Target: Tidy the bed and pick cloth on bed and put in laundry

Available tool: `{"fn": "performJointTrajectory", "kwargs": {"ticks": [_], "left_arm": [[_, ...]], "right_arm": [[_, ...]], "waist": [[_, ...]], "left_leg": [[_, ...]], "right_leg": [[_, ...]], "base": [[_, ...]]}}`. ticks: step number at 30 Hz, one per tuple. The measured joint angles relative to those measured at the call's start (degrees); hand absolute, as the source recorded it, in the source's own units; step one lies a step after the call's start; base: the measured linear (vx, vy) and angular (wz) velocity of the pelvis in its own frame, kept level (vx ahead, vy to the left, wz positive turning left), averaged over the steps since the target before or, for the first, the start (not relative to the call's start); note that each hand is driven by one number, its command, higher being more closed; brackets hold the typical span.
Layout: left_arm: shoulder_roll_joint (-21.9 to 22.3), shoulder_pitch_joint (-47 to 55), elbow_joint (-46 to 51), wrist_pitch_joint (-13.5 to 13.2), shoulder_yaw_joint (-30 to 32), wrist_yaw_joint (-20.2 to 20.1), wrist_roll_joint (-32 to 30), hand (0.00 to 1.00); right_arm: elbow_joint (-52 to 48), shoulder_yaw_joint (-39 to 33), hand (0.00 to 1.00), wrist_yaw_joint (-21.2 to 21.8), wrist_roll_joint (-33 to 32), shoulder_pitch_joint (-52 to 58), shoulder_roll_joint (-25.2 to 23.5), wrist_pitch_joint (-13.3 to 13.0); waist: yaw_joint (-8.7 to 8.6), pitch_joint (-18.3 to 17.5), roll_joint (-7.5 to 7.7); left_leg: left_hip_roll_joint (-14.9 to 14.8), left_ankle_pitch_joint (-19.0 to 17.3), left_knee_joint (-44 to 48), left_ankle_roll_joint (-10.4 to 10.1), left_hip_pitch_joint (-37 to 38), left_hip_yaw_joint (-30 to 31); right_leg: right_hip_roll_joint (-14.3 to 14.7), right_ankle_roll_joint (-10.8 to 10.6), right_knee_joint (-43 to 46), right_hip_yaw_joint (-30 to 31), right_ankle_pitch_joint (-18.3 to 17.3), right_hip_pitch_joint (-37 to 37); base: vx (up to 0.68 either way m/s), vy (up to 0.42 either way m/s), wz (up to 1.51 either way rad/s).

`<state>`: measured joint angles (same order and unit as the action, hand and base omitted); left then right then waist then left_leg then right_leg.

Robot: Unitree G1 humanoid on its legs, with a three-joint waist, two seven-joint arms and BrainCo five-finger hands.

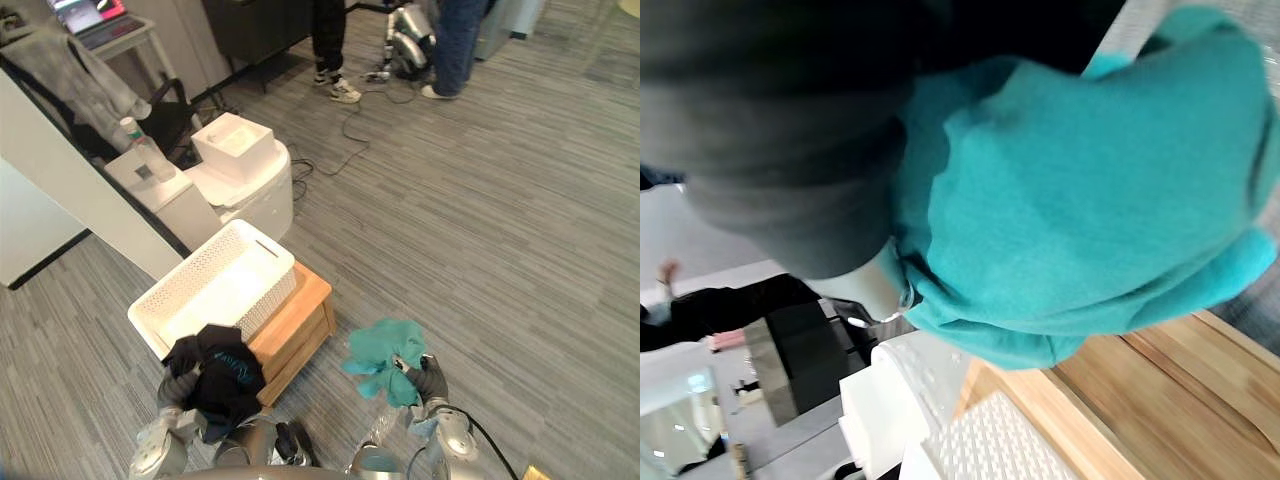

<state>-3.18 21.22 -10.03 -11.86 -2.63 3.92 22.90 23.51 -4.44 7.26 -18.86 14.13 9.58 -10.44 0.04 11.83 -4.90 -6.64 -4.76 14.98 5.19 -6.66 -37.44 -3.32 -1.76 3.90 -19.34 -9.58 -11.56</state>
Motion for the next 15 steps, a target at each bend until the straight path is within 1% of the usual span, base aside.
{"fn": "performJointTrajectory", "kwargs": {"ticks": [1, 2, 3, 4, 5, 6, 7, 8, 9, 10, 11, 12, 13, 14, 15], "left_arm": [[-0.14, -0.09, 0.33, 0.01, -0.08, 0.00, 0.00, 1.00], [-0.15, -0.26, 0.40, 0.22, -0.02, 0.16, 0.11, 1.00], [-0.16, -0.27, 0.40, 0.35, 0.18, 0.19, 0.15, 1.00], [-0.08, -0.18, 0.40, 0.43, 0.53, 0.22, 0.17, 1.00], [-0.05, -0.02, 0.40, 0.51, 1.16, 0.24, 0.24, 1.00], [-0.06, 0.02, 0.40, 0.85, 1.69, 0.23, 0.24, 1.00], [-0.17, 0.23, 0.40, 1.23, 1.94, 0.24, 0.26, 1.00], [-0.83, 0.53, 0.40, 1.57, 2.04, 0.17, 0.42, 1.00], [-1.40, 0.45, 0.39, 1.61, 1.90, 0.16, 0.76, 1.00], [-2.00, 0.05, 0.35, 1.69, 1.56, 0.14, 1.18, 1.00], [-2.44, -0.03, 0.35, 1.68, 1.53, 0.08, 1.22, 1.00], [-2.67, -0.12, 0.35, 1.68, 1.50, 0.06, 1.24, 1.00], [-2.98, -0.75, 0.35, 1.68, 1.41, 0.04, 1.30, 1.00], [-3.53, -1.35, 0.24, 1.67, 1.21, 0.01, 1.36, 1.00], [-3.86, -1.49, 0.16, 1.68, 0.92, -0.16, 1.35, 1.00]], "right_arm": [[0.07, 0.01, 1.00, -0.93, 0.00, 0.06, -0.30, 0.04], [0.03, 0.54, 1.00, -2.78, 0.03, -0.73, -0.86, 0.00], [0.03, 0.42, 1.00, -3.78, 0.05, -1.26, -1.22, -0.03], [0.03, 0.35, 1.00, -4.69, 0.05, -2.21, -1.39, -0.04], [0.03, 0.11, 1.00, -6.21, -0.05, -3.42, -1.51, -0.06], [0.04, -0.49, 1.00, -7.44, -0.11, -4.59, -1.51, -0.13], [0.06, -0.95, 1.00, -8.03, -0.12, -5.03, -1.62, -0.24], [0.08, -1.86, 1.00, -9.16, -0.13, -5.61, -1.69, -1.38], [0.09, -2.33, 1.00, -9.52, -0.14, -5.97, -1.64, -2.07], [0.12, -3.64, 1.00, -10.07, -0.15, -5.94, -1.59, -2.79], [0.09, -4.71, 1.00, -10.30, -0.34, -5.95, -1.42, -4.19], [0.00, -5.11, 1.00, -10.30, -0.67, -5.96, -1.10, -5.11], [-1.11, -5.98, 1.00, -10.24, -1.26, -6.04, -0.44, -6.04], [-5.30, -6.69, 1.00, -10.27, -1.26, -5.98, -0.07, -6.20], [-8.41, -6.87, 1.00, -10.28, -1.20, -5.79, 0.04, -6.24]], "waist": [[-0.02, -0.81, 0.54], [0.21, -2.00, 2.76], [0.81, -1.81, 3.73], [1.06, -1.71, 4.31], [1.22, -1.54, 4.88], [1.26, -1.46, 4.84], [1.24, -1.46, 4.77], [1.01, -1.43, 4.82], [0.81, -1.34, 4.91], [-0.08, -1.19, 5.20], [-0.79, -1.19, 5.21], [-0.91, -1.18, 5.13], [-0.86, -1.14, 5.08], [-1.12, -0.95, 4.75], [-1.63, -0.92, 4.53]], "left_leg": [[0.73, -0.81, -1.57, 1.89, 0.85, 0.21], [3.19, -0.37, -4.86, 2.31, 1.67, 0.90], [3.56, -0.94, -4.68, 2.84, 1.73, 1.02], [3.60, -1.63, -4.15, 2.98, 1.74, 1.03], [3.47, -3.37, -2.60, 2.73, 2.21, 1.45], [3.30, -5.23, -2.00, 1.98, 4.01, 2.09], [3.27, -5.85, -1.92, 1.63, 5.07, 2.61], [3.50, -6.88, -2.35, 1.19, 7.22, 4.36], [3.75, -7.38, -2.50, 0.97, 8.32, 5.73], [3.84, -7.89, -2.55, 0.75, 10.05, 8.64], [3.48, -8.03, -2.86, 0.51, 11.48, 11.13], [3.09, -8.29, -2.99, 0.07, 11.97, 12.50], [2.32, -8.73, -2.93, -0.77, 12.34, 15.23], [1.40, -8.95, -2.80, -1.82, 12.09, 18.42], [0.73, -8.93, -2.75, -2.24, 11.68, 20.21]], "right_leg": [[-0.23, -0.41, 0.11, -0.57, -0.85, -0.40], [-1.37, -1.07, 0.34, -1.28, -1.42, -0.28], [-1.75, -1.21, 0.81, -1.32, -1.51, -0.31], [-2.01, -1.42, 1.47, -1.48, -1.64, -0.32], [-2.75, -2.51, 4.69, -2.10, -2.30, -0.24], [-3.84, -3.98, 11.60, -2.15, -3.20, 0.76], [-4.73, -4.31, 16.96, -2.20, -3.42, 1.96], [-7.05, -4.40, 30.44, -1.98, -2.16, 6.04], [-8.42, -3.69, 36.31, -1.77, -1.98, 8.25], [-9.73, -2.49, 43.28, -1.25, -4.58, 10.52], [-9.86, -1.86, 45.29, -0.13, -6.32, 12.47], [-9.76, -1.30, 45.08, 0.60, -6.72, 13.56], [-9.62, -0.65, 43.53, 2.26, -7.11, 15.68], [-8.08, -0.49, 39.02, 6.39, -7.19, 17.71], [-6.60, -0.52, 35.77, 9.54, -7.11, 18.52]], "base": [[0.52, 0.101, 1.03], [0.38, 0.089, 0.57], [0.37, 0.084, 0.40], [0.27, 0.043, 0.21], [0.35, 0.069, 0.28], [0.35, 0.083, 0.30], [0.35, 0.085, 0.36], [0.26, 0.043, 0.47], [0.31, -0.008, 0.94], [0.30, -0.069, 1.19], [0.30, -0.089, 1.19], [0.31, -0.167, 1.07], [0.26, -0.217, 1.07], [0.25, -0.252, 1.12], [0.17, -0.265, 1.45]]}}
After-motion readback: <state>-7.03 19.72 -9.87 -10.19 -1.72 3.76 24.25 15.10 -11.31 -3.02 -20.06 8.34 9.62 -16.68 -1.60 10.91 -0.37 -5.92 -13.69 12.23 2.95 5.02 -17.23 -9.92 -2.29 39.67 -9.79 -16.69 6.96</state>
